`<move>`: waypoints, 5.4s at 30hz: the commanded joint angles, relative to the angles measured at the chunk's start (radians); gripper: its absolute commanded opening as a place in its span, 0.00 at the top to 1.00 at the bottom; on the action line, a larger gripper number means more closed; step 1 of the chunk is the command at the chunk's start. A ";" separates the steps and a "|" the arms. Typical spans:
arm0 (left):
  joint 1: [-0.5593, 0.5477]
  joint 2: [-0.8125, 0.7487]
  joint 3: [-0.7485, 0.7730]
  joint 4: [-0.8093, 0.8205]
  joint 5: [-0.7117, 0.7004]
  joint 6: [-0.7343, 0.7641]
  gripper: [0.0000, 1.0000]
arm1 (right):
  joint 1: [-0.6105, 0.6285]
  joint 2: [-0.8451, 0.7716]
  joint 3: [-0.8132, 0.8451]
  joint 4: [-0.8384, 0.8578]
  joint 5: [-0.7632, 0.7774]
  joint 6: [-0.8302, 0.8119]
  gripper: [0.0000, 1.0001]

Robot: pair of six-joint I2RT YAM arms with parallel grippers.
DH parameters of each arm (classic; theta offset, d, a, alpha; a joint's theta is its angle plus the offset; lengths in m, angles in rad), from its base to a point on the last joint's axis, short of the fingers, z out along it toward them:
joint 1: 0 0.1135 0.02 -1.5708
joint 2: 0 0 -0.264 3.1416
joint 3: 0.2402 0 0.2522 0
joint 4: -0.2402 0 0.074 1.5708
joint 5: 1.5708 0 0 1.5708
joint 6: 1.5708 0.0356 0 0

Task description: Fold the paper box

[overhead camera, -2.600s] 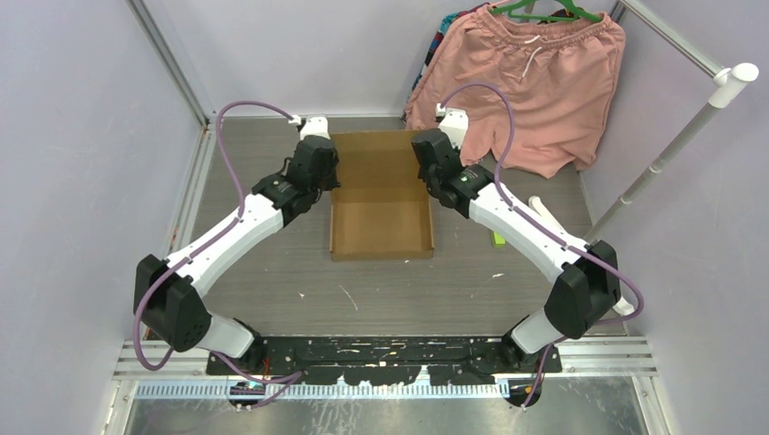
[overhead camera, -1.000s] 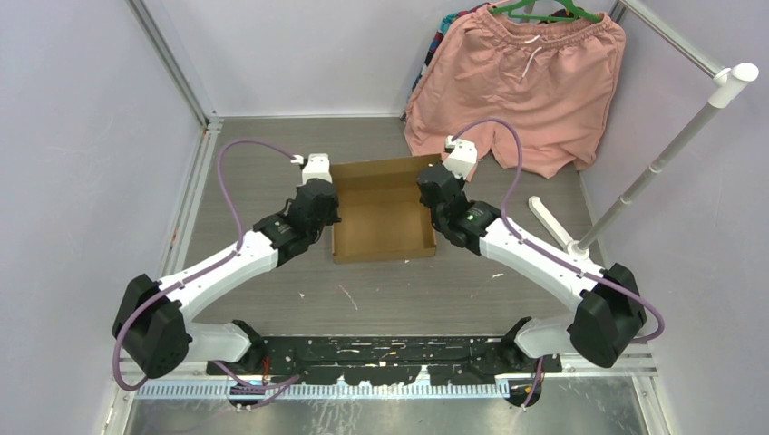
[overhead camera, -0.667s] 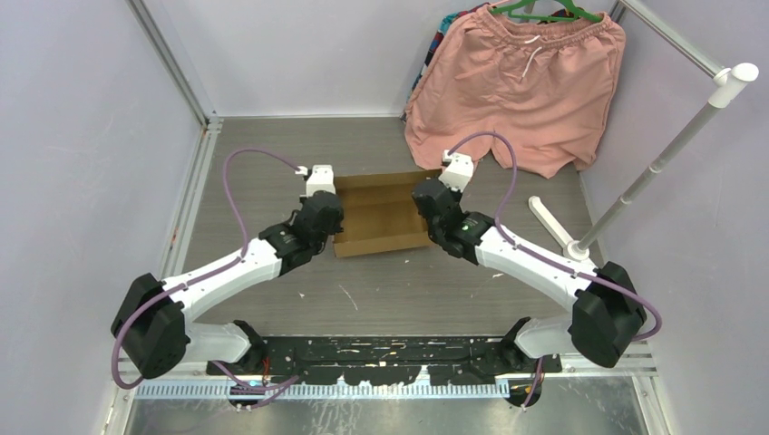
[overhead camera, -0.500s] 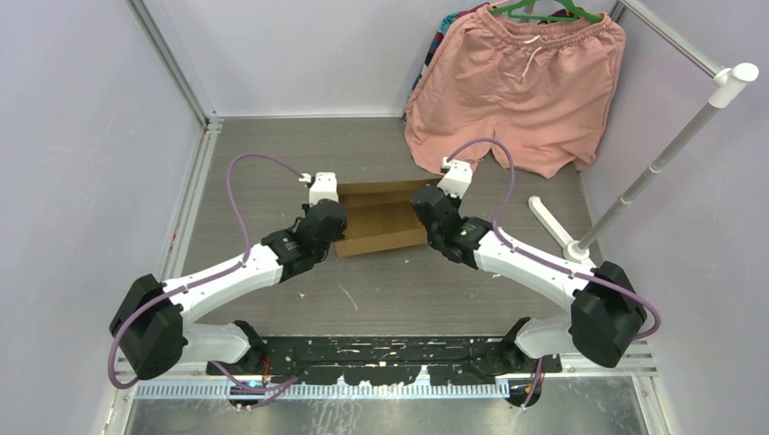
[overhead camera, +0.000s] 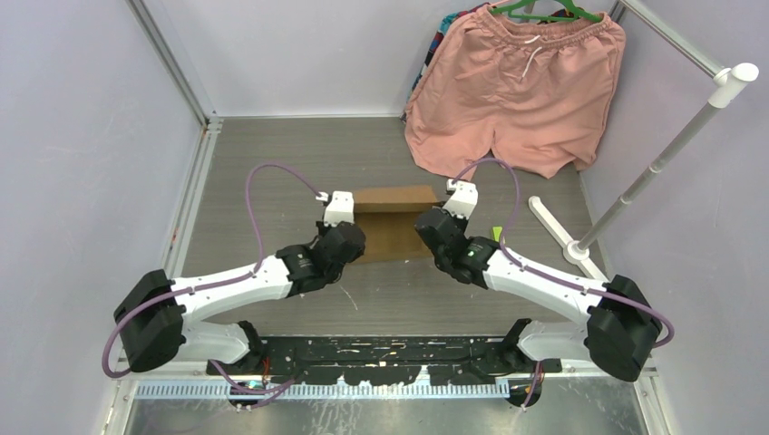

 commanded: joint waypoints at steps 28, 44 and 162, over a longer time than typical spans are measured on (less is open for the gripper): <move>-0.064 -0.007 0.078 -0.120 -0.059 -0.087 0.64 | 0.033 -0.213 0.076 -0.106 -0.065 -0.171 0.41; 0.001 -0.049 0.074 -0.120 0.006 -0.062 0.62 | -0.036 -0.523 0.009 -0.312 0.184 -0.111 0.28; 0.085 -0.040 0.107 -0.082 0.134 -0.023 0.59 | 0.084 -0.076 0.062 -0.125 -0.087 0.025 0.83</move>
